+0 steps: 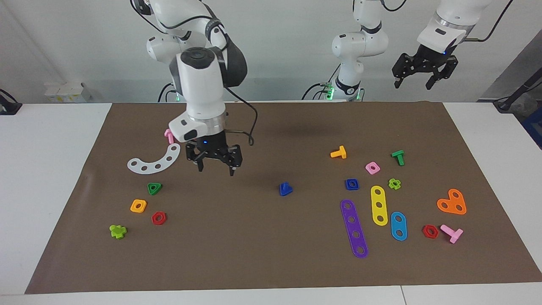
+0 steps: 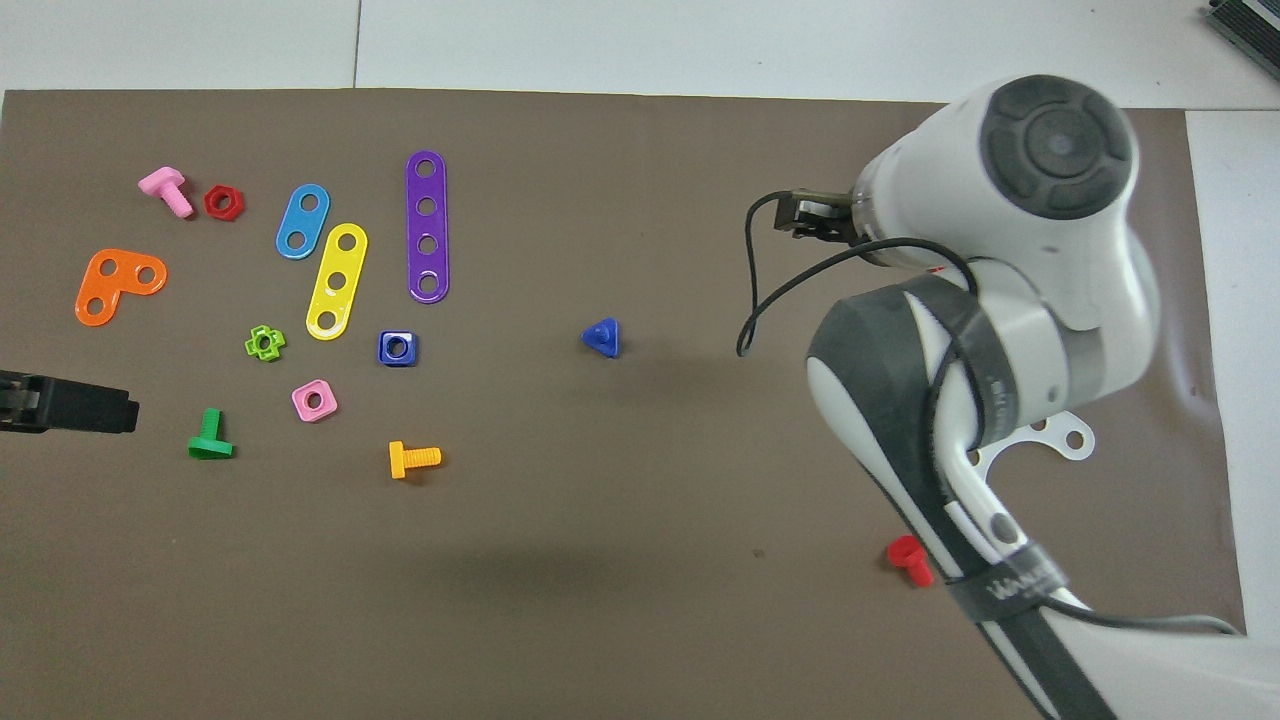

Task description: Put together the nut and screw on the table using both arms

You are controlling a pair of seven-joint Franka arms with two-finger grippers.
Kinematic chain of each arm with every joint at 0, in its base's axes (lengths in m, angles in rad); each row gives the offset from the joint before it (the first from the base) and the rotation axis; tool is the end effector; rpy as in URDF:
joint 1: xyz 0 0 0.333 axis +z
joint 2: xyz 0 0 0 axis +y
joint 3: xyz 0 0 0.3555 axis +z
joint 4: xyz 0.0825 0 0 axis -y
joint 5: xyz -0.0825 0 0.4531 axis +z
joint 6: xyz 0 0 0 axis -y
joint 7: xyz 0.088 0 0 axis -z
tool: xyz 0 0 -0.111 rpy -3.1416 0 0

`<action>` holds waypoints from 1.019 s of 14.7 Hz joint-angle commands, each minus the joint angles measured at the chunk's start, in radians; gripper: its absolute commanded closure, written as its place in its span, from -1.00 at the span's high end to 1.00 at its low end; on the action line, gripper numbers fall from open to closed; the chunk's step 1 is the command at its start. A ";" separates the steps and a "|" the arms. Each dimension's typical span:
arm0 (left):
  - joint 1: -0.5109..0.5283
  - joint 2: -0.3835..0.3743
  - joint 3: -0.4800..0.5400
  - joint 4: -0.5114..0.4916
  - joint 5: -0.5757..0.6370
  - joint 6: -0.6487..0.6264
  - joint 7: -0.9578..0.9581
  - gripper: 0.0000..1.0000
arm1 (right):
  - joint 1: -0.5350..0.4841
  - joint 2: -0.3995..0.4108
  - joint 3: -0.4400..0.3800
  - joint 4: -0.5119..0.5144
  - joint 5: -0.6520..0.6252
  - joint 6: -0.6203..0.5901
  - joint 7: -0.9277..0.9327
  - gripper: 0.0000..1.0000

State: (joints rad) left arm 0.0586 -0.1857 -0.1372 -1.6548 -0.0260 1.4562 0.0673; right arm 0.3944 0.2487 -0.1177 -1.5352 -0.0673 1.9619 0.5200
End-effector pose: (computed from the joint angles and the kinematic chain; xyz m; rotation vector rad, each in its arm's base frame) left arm 0.5425 -0.0542 0.7125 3.1326 -0.2294 -0.0230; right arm 0.7046 0.2045 0.5498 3.0915 -0.3368 0.3143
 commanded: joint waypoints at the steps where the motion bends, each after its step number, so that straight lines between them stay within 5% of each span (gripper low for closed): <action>1: -0.010 -0.029 -0.002 -0.039 -0.015 0.024 0.032 1.00 | -0.086 -0.106 0.016 -0.048 0.004 -0.090 -0.105 1.00; 6: -0.042 0.052 -0.005 -0.074 -0.058 0.070 -0.118 0.90 | -0.198 -0.212 0.015 -0.072 0.026 -0.343 -0.289 1.00; 10: -0.072 0.198 -0.004 -0.072 -0.057 0.194 -0.150 0.88 | -0.293 -0.293 0.015 -0.192 0.027 -0.362 -0.385 1.00; 12: -0.107 0.288 -0.004 -0.086 -0.057 0.313 -0.246 0.84 | -0.343 -0.315 0.015 -0.223 0.029 -0.363 -0.442 1.00; 15: -0.112 0.311 -0.004 -0.216 -0.057 0.551 -0.258 0.83 | -0.379 -0.335 0.010 -0.209 0.029 -0.367 -0.515 1.00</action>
State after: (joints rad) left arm -0.0397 0.1376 -0.1549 -1.7849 -0.0696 1.8900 -0.1716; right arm 0.0399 -0.0383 -0.1171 -1.7148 -0.0583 1.5880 0.0565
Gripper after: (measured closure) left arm 0.079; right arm 0.000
